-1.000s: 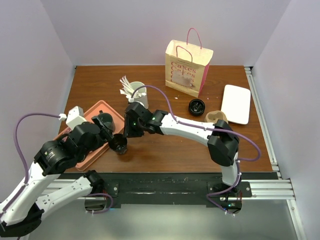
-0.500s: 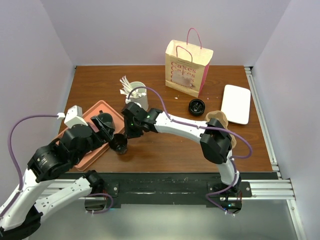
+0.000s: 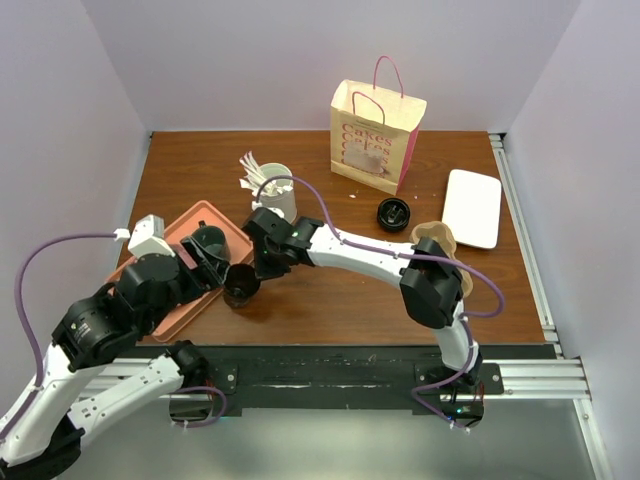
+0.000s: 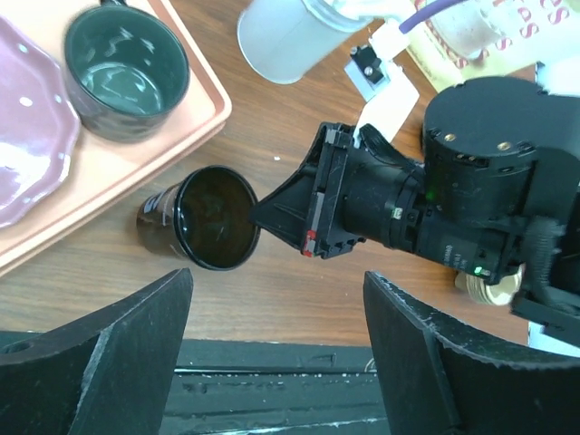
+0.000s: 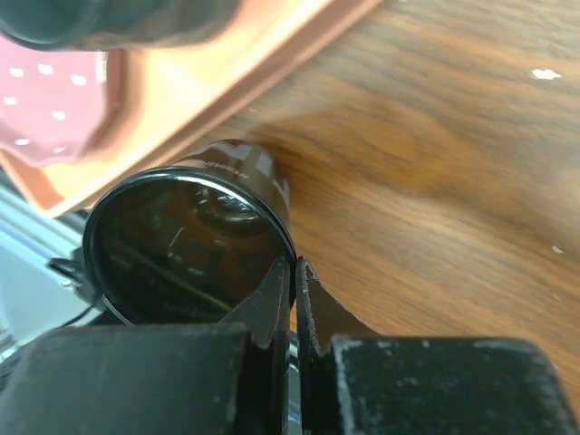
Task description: Pack the takeout coffee
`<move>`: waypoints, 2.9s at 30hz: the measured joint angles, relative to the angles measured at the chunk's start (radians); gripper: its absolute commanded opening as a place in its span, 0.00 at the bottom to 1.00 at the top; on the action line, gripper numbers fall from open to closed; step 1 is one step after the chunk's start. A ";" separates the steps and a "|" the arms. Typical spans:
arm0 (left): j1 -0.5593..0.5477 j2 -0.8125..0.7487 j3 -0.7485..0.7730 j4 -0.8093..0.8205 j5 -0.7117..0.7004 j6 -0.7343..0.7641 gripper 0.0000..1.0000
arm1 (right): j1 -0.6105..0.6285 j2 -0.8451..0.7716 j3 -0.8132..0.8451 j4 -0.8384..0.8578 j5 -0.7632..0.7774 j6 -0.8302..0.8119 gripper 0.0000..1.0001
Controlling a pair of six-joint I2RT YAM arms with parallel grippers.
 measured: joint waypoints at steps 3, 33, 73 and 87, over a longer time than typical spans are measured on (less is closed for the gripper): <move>0.000 -0.010 -0.051 0.027 0.042 0.005 0.76 | 0.000 -0.035 -0.020 -0.038 0.028 -0.002 0.00; 0.255 0.262 -0.447 0.484 0.695 0.172 0.53 | -0.104 -0.421 -0.382 -0.189 0.195 0.066 0.10; 0.328 0.316 -0.599 0.667 0.787 0.180 0.57 | -0.043 -0.325 -0.245 -0.117 0.009 -0.344 0.32; 0.334 0.324 -0.600 0.677 0.814 0.180 0.57 | -0.002 -0.234 -0.230 -0.111 -0.027 -0.373 0.22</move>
